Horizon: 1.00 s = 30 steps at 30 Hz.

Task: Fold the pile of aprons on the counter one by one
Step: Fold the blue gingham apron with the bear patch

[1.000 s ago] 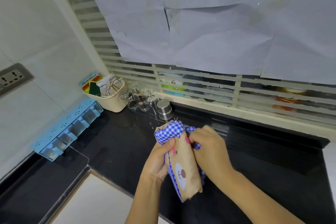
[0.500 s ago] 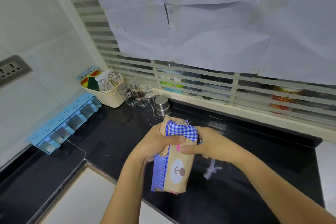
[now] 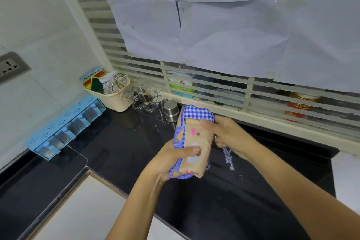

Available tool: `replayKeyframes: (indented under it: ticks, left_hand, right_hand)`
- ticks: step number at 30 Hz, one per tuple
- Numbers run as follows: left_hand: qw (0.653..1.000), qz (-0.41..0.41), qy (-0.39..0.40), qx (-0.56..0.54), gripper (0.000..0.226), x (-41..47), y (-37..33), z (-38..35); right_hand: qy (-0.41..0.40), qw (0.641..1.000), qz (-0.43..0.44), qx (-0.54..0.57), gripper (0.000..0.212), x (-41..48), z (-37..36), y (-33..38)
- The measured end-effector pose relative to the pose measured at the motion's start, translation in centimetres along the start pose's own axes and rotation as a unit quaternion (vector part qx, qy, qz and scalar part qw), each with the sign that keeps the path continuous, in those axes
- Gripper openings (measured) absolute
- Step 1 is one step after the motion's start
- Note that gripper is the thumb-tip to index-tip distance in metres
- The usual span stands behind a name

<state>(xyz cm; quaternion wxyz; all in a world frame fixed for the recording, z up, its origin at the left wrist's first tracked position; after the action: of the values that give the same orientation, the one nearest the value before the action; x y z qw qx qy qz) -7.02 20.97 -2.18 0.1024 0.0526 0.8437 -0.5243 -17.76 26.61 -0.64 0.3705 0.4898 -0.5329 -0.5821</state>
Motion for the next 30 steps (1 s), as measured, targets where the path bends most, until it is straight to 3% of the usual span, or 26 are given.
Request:
replayKeyframes:
  ticks: [2,6,12,14,16,19,20,22,25,28,30]
  left_hand:
    - [0.998,-0.05,0.003,-0.024,0.011,-0.1,-1.1,0.3]
    - [0.995,-0.085,0.001,-0.044,0.031,-1.1,-2.4,1.8]
    - [0.977,-0.106,0.184,-0.013,0.027,-0.9,-2.0,0.8]
    - [0.983,-0.09,0.162,-0.007,0.022,-1.0,-1.8,0.7]
    - [0.994,-0.067,0.089,-0.011,0.04,-1.2,-1.5,1.8]
    - [0.997,-0.07,0.006,-0.034,0.059,-1.6,-1.6,3.2]
    - [0.997,-0.069,-0.001,-0.041,0.061,-1.6,-1.7,3.2]
    - [0.997,-0.06,-0.005,-0.044,0.061,-1.3,-1.8,3.0]
    - [0.995,-0.067,-0.012,-0.072,0.06,-1.2,-1.5,3.0]
    - [0.993,-0.069,-0.021,-0.088,0.055,-0.9,-1.1,3.3]
    - [0.995,-0.07,0.017,-0.068,0.047,-0.4,-1.2,2.3]
  right_hand:
    - [0.003,0.999,-0.001,0.044,0.037,-0.4,1.2,0.1]
    - [-0.014,0.998,-0.058,-0.015,0.017,-1.7,3.5,-1.2]
    - [-0.064,0.993,-0.015,0.101,0.022,-2.7,5.7,-0.9]
    - [-0.068,0.983,0.018,0.172,0.018,-2.7,6.0,-0.6]
    - [-0.049,0.941,0.083,0.324,0.02,-2.7,5.9,0.0]
    - [-0.004,0.808,0.189,0.558,0.019,-3.1,6.3,1.4]
    - [0.01,0.795,0.205,0.571,0.03,-3.4,6.1,1.9]
    - [0.03,0.852,0.193,0.485,0.045,-3.7,5.0,2.5]
    - [0.056,0.929,0.143,0.336,0.039,-4.0,3.1,3.1]
    - [0.025,0.972,0.089,0.214,0.04,-4.2,2.9,2.9]
    - [0.041,0.975,0.073,0.205,0.044,-4.1,1.8,2.7]
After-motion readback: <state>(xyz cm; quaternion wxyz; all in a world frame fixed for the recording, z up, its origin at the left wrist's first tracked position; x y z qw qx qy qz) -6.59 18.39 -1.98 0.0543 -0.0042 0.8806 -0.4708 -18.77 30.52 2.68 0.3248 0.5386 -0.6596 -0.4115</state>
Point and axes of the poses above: each hand's wrist, its own x-axis towards the middle knuckle, its own z-axis out of the back of the hand, y = z × x, the point moved 9 cm from there along x, towards the middle knuckle, and after that the axes turned 15 degrees about y, right-handed, at the moved point
